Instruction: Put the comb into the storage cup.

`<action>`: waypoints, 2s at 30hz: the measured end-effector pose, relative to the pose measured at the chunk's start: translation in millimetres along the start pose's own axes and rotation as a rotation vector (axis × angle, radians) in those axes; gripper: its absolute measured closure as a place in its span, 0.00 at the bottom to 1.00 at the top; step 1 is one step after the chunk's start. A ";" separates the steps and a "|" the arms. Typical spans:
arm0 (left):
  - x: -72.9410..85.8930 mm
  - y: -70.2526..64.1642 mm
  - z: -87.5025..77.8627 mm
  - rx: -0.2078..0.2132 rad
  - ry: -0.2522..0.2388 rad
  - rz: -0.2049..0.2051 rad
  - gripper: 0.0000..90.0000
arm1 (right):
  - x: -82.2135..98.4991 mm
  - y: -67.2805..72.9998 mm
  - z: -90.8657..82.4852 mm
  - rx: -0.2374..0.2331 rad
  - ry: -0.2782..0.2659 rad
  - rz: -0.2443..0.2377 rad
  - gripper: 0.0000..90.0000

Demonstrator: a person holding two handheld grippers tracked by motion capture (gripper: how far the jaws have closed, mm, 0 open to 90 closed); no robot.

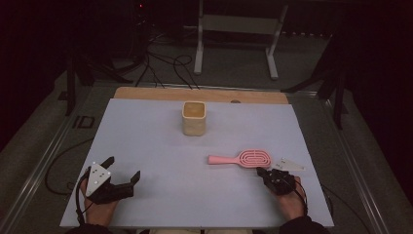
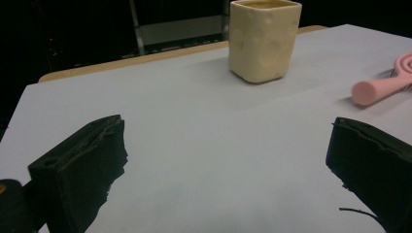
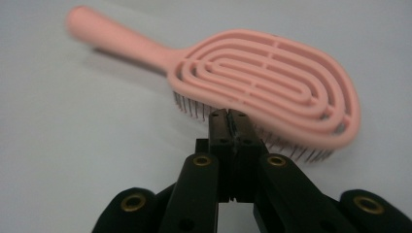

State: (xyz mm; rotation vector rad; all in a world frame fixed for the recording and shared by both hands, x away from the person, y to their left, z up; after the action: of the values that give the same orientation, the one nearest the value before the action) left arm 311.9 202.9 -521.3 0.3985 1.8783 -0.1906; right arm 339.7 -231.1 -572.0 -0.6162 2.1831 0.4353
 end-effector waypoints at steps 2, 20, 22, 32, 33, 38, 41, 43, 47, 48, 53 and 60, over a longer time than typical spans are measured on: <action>0.0 0.2 -0.2 -0.002 -0.002 0.000 0.02 | -1.9 -4.3 3.6 0.007 0.005 0.007 1.00; 1.5 -0.7 0.5 -0.008 0.004 0.008 0.02 | -31.6 -29.0 22.0 0.092 0.103 0.034 0.99; 1.4 -1.1 0.4 -0.007 0.004 0.009 0.02 | -34.3 -29.3 23.2 0.091 0.105 0.034 0.99; 1.3 -1.8 0.5 -0.004 0.004 0.012 0.02 | -54.3 -32.3 47.2 0.081 0.155 0.053 0.99; 1.3 -1.8 0.5 -0.004 0.004 0.012 0.02 | -55.5 -32.2 49.7 0.079 0.158 0.052 0.99; 1.2 -2.0 0.6 -0.004 0.004 0.013 0.02 | -61.7 -26.2 61.5 0.068 0.173 0.032 0.99; 1.3 -2.1 0.5 -0.004 0.004 0.013 0.02 | -60.0 -22.5 68.2 0.058 0.189 0.021 0.99; 1.4 -2.2 0.7 -0.003 0.004 0.013 0.02 | -59.5 -19.0 70.8 0.045 0.195 0.004 0.99; 1.4 -2.5 0.9 -0.003 0.005 0.014 0.02 | -61.8 -10.1 73.7 0.019 0.197 -0.033 0.97; 1.4 -2.5 0.9 -0.003 0.005 0.014 0.02 | -61.8 -10.1 73.7 0.019 0.197 -0.033 0.97; 1.1 -1.7 0.4 -0.004 0.002 0.012 0.02 | -67.1 2.1 76.8 0.014 0.205 -0.104 0.96; 1.1 -1.6 0.2 -0.005 0.002 0.012 0.02 | -65.6 3.0 76.4 0.001 0.195 -0.101 0.94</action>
State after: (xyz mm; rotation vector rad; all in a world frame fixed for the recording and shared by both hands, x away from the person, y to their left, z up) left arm 311.1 201.5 -522.5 0.4068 1.8774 -0.1778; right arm 421.3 -172.3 -567.2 -0.7923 2.3229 0.3320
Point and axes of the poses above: each handheld gripper's, and its own axes: z roughly forward along the jaws, x roughly out of its underside, y roughly to its left, the point moved 10 cm from there along z, roughly forward along the jaws, and after that the axes turned 5 degrees about -x, right-handed, at the moved point
